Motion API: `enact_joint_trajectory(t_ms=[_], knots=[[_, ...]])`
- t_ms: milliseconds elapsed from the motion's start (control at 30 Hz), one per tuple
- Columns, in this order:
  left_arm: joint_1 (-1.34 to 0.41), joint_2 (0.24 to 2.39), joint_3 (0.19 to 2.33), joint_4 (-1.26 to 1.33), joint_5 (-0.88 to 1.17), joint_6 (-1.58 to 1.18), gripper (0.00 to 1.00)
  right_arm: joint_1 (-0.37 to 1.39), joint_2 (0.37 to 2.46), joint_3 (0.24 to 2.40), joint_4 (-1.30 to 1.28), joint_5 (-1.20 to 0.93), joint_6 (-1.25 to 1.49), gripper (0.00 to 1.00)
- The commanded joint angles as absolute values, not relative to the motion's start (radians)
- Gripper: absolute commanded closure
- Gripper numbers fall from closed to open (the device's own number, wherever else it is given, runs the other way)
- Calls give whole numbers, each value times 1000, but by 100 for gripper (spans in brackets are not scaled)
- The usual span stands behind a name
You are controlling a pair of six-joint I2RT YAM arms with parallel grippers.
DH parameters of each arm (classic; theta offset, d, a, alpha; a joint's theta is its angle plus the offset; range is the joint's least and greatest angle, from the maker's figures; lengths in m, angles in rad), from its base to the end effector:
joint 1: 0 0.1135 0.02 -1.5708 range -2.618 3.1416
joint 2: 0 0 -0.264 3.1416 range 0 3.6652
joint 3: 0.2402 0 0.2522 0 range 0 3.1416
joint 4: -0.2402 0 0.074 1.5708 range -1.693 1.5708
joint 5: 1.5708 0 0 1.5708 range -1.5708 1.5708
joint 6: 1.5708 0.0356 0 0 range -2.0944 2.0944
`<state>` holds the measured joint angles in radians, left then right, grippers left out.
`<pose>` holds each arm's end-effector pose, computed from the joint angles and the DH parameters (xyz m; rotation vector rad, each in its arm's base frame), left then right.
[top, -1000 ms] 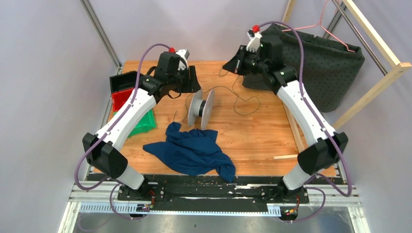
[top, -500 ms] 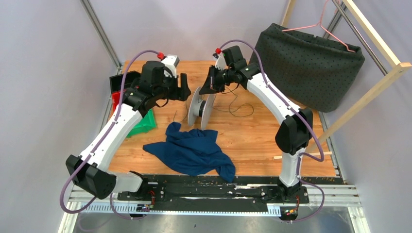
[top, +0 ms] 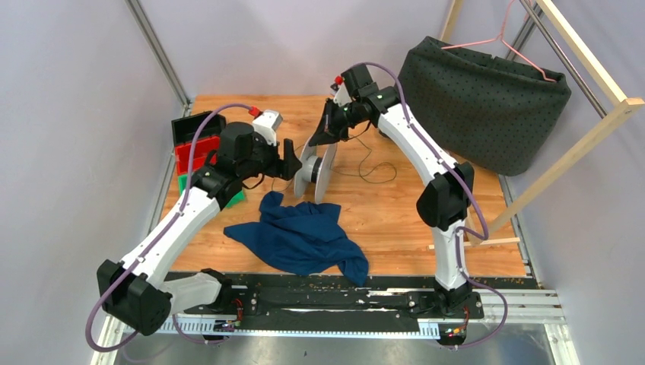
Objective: Wrap the cables
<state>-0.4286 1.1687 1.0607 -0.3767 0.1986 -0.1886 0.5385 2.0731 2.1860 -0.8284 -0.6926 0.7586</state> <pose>0.2363 -0.1157 0.3389 0.3755 2.0630 -0.5824 0.3835 0.2556 0.3656 -0.1338 2.5249 1.4043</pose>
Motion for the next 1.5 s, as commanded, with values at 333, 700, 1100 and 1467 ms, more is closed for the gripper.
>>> enact_joint_trajectory(t_ms=[333, 700, 1100, 1467], knots=[[-428, 1032, 855, -34, 247, -121, 17, 531, 2150, 2218, -922, -750, 899, 99], [-457, 1078, 855, -35, 175, -95, 18, 531, 2192, 2221, -850, -781, 979, 99], [-504, 1119, 838, -22, 58, -97, 19, 531, 2212, 2223, -812, -808, 1008, 99], [-507, 1208, 856, -7, -34, -137, 23, 528, 2227, 2222, -801, -825, 1017, 99]])
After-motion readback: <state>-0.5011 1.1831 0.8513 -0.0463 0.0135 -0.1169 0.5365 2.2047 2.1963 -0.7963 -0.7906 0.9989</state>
